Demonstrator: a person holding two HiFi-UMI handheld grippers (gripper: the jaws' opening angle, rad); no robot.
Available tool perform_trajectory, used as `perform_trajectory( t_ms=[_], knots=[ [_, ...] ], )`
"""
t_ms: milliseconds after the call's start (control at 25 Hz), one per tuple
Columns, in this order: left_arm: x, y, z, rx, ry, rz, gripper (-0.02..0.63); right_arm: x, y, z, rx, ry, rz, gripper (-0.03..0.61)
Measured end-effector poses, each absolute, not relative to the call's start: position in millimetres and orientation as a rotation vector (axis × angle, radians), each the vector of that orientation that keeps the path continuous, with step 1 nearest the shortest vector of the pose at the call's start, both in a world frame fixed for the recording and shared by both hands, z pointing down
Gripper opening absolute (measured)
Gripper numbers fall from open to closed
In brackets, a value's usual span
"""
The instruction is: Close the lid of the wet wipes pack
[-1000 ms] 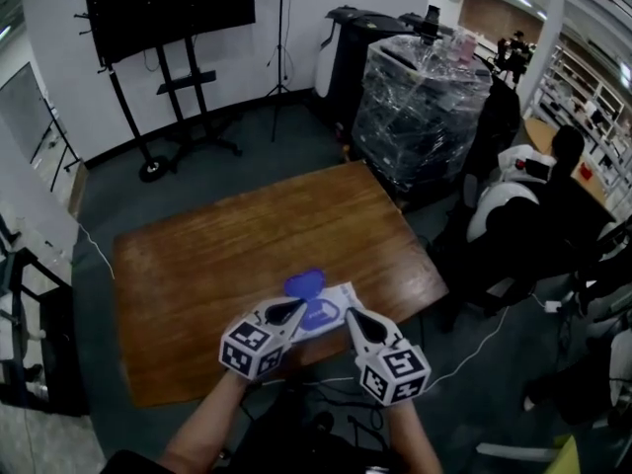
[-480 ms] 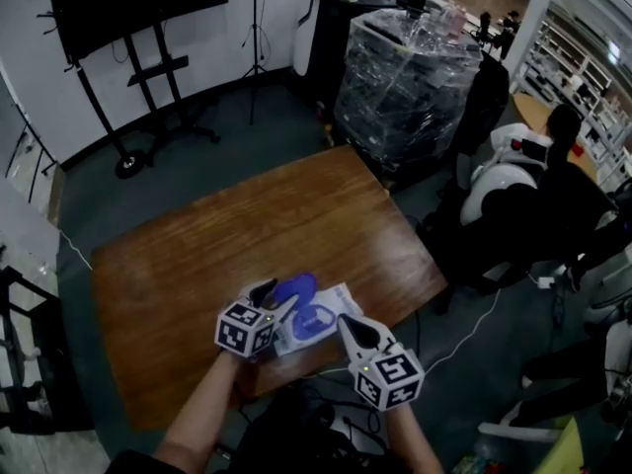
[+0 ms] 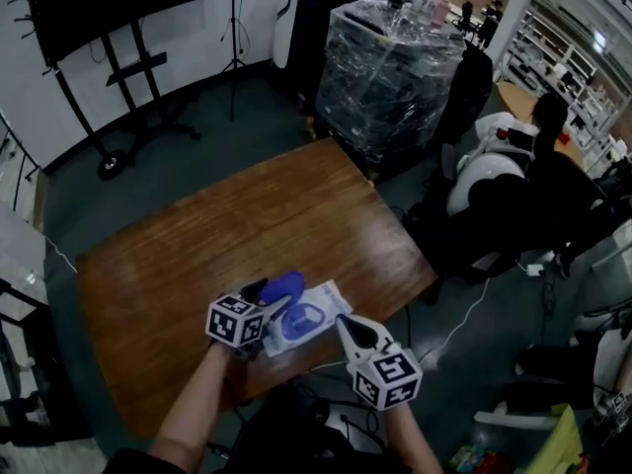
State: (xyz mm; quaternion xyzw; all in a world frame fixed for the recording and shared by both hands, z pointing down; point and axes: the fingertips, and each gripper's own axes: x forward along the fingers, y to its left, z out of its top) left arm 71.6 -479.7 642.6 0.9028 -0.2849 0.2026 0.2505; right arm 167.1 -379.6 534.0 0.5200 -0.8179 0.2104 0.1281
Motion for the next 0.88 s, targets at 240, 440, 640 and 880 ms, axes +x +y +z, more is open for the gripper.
perform_trajectory(
  t_ms=[240,440,640,880],
  knots=[
    [80,-459,618,2.511,-0.707,0.498,0.282,167,-378,533,1.507,-2.402,0.615,0.011],
    [90,-435,601,2.546,-0.644,0.494,0.282,164,-374,527,1.491,-2.429,0.604,0.011],
    [101,-414,597,2.563,-0.602,0.5,0.282,166,-368,527,1.482,-2.446,0.597,0.011],
    [111,-394,599,2.545,-0.532,0.512,0.27,166,-360,529,1.469,-2.451,0.601,0.011]
  ],
)
